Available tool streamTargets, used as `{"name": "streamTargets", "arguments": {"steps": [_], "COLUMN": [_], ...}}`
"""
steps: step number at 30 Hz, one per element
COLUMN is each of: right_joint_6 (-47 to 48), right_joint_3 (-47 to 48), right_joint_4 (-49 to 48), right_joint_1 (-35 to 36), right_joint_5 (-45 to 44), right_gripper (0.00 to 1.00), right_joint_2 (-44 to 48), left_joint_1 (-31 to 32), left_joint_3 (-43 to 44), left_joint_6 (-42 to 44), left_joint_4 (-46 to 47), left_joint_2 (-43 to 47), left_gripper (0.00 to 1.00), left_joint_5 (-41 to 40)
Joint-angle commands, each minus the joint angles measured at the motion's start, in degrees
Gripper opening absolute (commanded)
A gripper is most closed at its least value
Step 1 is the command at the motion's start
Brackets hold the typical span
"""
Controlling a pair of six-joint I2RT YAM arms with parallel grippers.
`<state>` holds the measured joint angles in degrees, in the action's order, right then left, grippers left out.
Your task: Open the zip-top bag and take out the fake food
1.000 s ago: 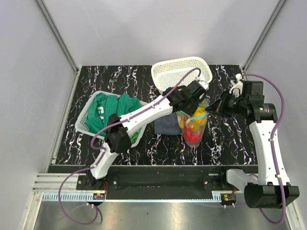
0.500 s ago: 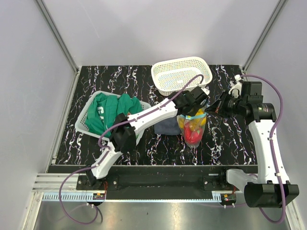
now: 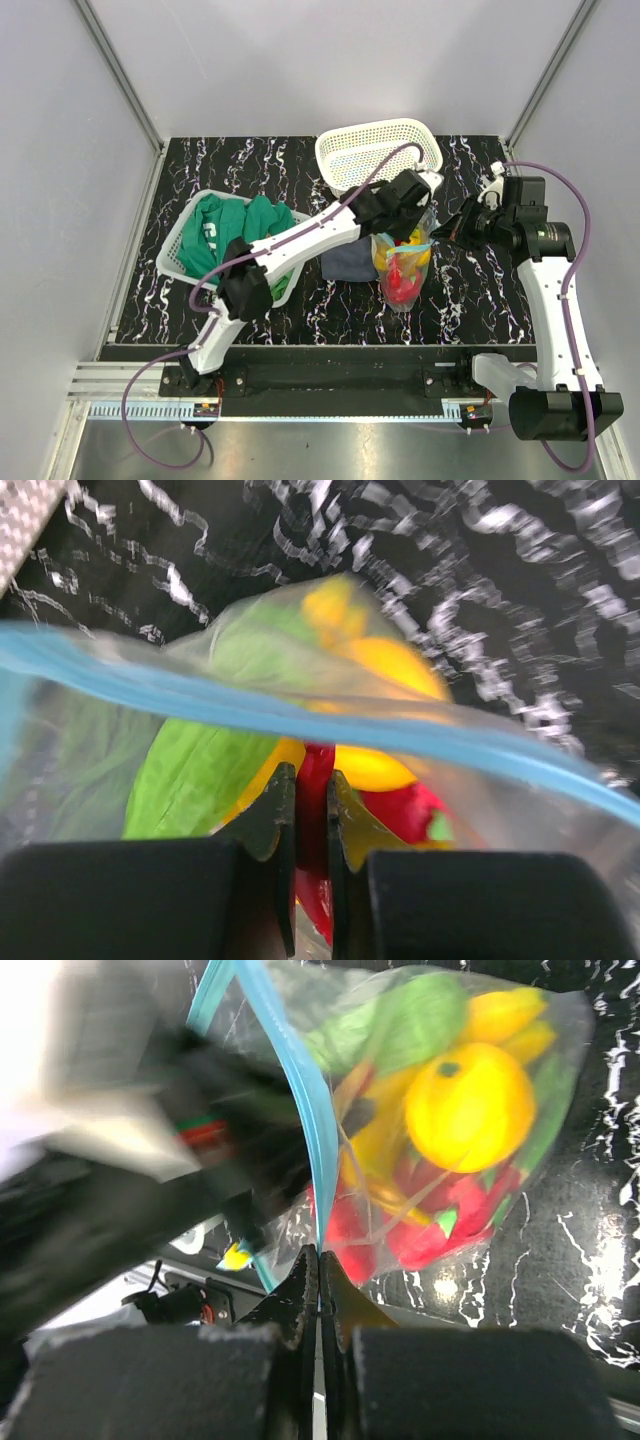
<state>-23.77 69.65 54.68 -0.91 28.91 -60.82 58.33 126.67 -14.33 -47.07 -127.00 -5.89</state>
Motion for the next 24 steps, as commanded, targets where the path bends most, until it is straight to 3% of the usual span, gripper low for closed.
{"name": "streamTargets", "arguments": {"steps": [1, 12, 17, 18, 21, 24], "right_joint_6": [0.22, -2.16, -2.77, -2.86, -2.34, -1.28], "right_joint_3": [-0.30, -1.53, -1.88, -1.88, 0.13, 2.76], "right_joint_4": [-1.85, -1.24, -0.98, -0.54, 2.79, 3.94], "right_joint_1": [0.12, 0.12, 0.12, 0.12, 0.12, 0.12], "right_joint_5": [-2.80, -7.90, -6.23, -7.88, -16.55, -23.53], "right_gripper": [0.00, 0.00, 0.00, 0.00, 0.00, 0.00], "right_joint_2": [1.75, 4.13, 5.62, 5.97, 6.94, 7.91], "left_joint_1": [1.09, 2.23, 1.71, 1.27, -2.68, -7.78], "left_joint_3": [-2.12, -13.99, -14.53, -14.26, -12.95, -8.92], "left_joint_6": [-2.19, -0.97, 1.40, 1.67, 1.94, -0.95], "left_joint_4": [11.10, 27.44, 33.09, 34.49, 36.95, 34.60], "left_joint_2": [12.37, 27.49, 29.27, 29.00, 27.43, 23.65], "left_gripper": [0.00, 0.00, 0.00, 0.00, 0.00, 0.00], "left_joint_5": [5.53, 5.54, -3.15, -6.29, -5.72, -7.71]}}
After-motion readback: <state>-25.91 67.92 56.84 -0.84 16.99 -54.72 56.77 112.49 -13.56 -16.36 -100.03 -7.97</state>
